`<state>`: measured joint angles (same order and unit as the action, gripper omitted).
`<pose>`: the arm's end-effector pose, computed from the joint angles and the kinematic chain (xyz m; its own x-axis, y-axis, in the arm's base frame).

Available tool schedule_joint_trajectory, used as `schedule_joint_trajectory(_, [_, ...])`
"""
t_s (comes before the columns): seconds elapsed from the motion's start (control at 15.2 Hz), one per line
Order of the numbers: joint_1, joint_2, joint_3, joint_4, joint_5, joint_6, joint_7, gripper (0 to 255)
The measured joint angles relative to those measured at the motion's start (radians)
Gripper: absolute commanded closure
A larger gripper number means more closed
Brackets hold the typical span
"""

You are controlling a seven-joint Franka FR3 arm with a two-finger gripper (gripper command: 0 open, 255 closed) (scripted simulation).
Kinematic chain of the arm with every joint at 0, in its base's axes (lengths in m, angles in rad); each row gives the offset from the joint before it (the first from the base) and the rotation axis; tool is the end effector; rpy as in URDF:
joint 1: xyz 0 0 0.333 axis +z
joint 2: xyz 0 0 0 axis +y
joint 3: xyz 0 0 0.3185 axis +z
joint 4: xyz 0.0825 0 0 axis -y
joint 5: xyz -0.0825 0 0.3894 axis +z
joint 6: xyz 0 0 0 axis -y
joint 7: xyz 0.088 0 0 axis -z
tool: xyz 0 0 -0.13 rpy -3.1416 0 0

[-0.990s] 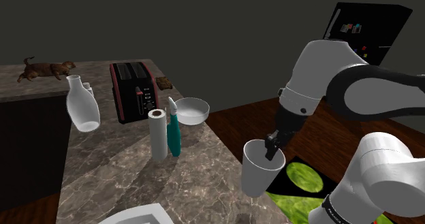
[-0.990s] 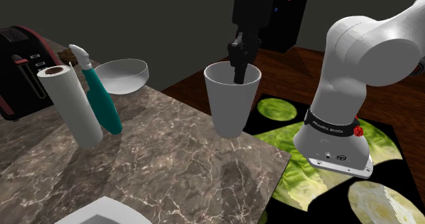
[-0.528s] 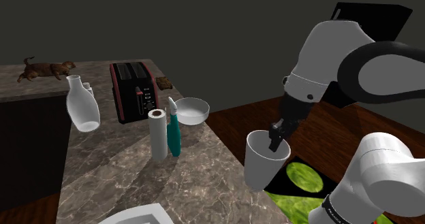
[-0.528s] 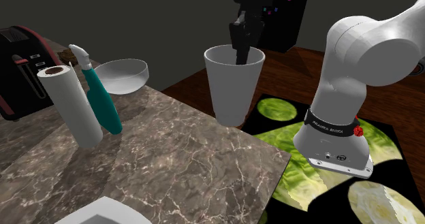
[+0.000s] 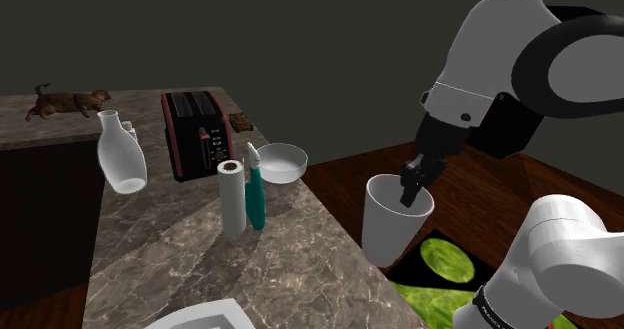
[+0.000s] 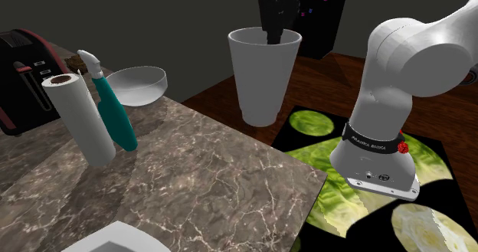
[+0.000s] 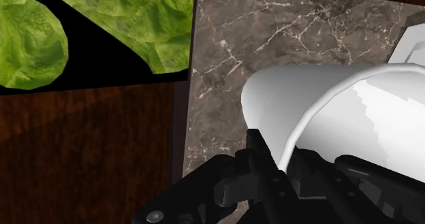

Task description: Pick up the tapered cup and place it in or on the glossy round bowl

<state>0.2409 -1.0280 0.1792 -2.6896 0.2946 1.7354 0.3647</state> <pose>0.2307 0.1408 0.4879 0.9978 -0.0648 0.0120 -0.0621 -0.9861 -0.1539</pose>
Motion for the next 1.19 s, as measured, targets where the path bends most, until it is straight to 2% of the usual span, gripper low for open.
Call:
schedule_joint_trajectory(0.2, [-0.003,0.005,-0.007,0.037,-0.007,-0.032,0.004,255])
schedule_joint_trajectory(0.33, [-0.017,0.055,-0.020,0.074,-0.021,-0.021,-0.012,255])
schedule_joint_trajectory(0.86, [-0.079,0.375,-0.077,0.276,-0.082,0.081,-0.102,255])
schedule_joint_trajectory(1.19, [-0.104,0.570,-0.106,0.441,-0.109,0.105,-0.142,255])
